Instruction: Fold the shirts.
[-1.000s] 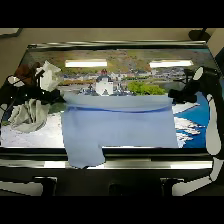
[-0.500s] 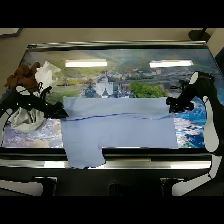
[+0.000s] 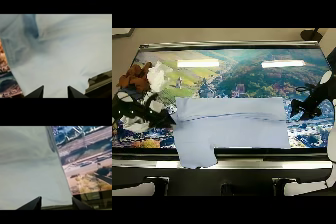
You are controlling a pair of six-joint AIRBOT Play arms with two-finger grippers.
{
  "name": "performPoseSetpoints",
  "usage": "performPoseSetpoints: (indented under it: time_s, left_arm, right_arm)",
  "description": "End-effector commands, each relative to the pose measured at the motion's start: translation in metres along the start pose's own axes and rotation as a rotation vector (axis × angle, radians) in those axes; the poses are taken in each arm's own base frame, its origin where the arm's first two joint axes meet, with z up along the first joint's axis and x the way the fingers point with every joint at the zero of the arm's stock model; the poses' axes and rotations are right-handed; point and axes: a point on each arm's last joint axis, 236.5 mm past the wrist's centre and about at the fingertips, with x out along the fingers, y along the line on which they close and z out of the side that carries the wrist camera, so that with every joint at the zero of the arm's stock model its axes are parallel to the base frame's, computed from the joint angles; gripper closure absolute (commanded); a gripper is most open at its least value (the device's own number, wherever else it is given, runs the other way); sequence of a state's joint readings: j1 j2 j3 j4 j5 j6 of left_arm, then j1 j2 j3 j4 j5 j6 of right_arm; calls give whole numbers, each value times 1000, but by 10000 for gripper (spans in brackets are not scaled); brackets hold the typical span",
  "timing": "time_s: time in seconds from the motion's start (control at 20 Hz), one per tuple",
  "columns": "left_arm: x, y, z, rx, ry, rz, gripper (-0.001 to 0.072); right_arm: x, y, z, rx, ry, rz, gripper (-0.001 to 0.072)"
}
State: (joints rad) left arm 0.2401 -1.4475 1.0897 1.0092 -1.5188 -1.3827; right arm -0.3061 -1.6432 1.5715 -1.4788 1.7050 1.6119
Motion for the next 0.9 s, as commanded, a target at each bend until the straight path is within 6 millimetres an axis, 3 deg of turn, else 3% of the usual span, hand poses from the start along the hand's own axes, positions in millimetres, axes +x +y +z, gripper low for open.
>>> performPoseSetpoints:
  time_s: [0.0, 0.15, 0.25, 0.4, 0.6, 0.75, 0.85]
  left_arm:
    - [34, 24, -68, -29, 107, 21, 308]
    - [63, 35, -113, -68, 155, 15, 309]
    - [76, 41, -125, -86, 144, 22, 309]
    - [82, 45, -124, -98, 125, 26, 309]
    - [86, 35, -119, -94, 107, 1, 310]
    - [94, 33, -112, -74, 83, 30, 323]
    - [96, 28, -110, -75, 77, 20, 389]
  right_arm:
    - [0, -18, -26, 30, 22, -25, 231]
    - [11, -18, -38, 33, 50, -20, 231]
    - [13, -18, -43, 33, 62, -20, 231]
    - [11, -18, -42, 33, 48, -20, 232]
    - [11, -19, -47, 26, 44, -23, 231]
    - [30, -23, -62, 18, 70, -34, 229]
    - [46, -30, -76, 17, 125, -58, 214]
